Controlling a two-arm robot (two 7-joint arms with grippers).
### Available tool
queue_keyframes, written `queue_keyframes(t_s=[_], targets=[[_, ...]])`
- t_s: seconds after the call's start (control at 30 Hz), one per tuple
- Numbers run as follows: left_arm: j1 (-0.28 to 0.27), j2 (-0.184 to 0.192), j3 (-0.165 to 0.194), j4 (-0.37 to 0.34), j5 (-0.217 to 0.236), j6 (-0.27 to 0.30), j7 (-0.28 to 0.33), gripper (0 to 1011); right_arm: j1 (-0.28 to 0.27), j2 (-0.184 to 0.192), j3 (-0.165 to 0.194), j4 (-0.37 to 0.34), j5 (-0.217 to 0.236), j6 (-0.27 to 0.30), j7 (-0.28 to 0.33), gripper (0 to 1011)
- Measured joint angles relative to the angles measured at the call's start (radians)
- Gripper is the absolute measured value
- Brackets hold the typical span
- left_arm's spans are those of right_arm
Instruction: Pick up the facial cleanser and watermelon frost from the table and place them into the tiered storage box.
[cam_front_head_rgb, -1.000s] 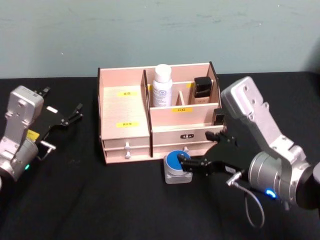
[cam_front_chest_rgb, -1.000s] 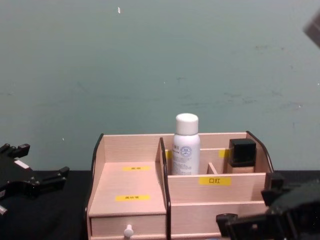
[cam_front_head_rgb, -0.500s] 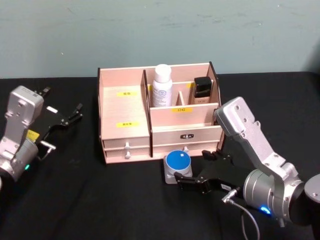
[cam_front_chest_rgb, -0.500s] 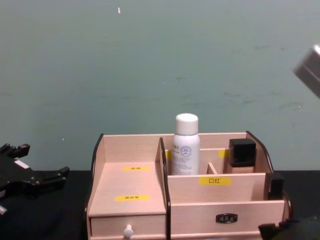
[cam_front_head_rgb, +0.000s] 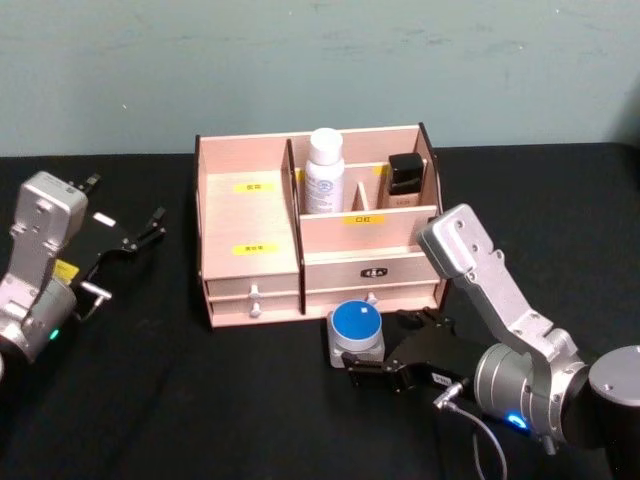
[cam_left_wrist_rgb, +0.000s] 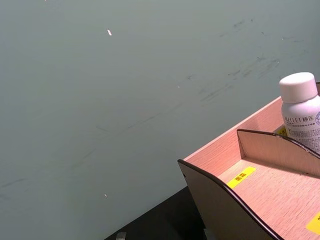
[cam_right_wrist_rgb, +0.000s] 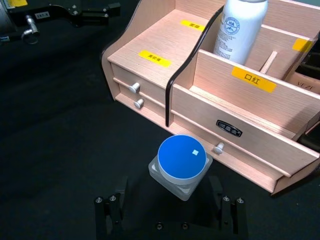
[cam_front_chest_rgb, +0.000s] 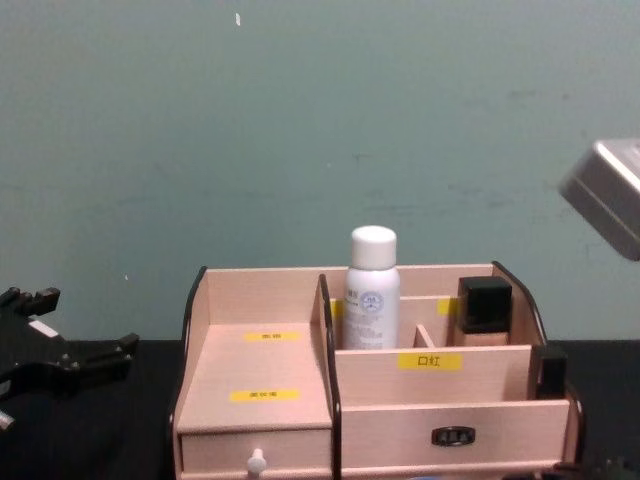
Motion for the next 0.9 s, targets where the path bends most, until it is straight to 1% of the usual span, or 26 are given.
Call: queue_keyframes(t_s=[0.37, 0.9], targets=[[0.0, 0.0, 0.0, 0.0, 0.0, 0.0, 0.0, 1001, 0.008, -0.021, -0.002, 0.03, -0.027, -0.004, 0.014, 1000], [0.0, 0.0, 0.0, 0.0, 0.0, 0.0, 0.0, 1001, 0.028, -0.051, -0.008, 0.092, -0.074, -0.039, 0.037, 1000]])
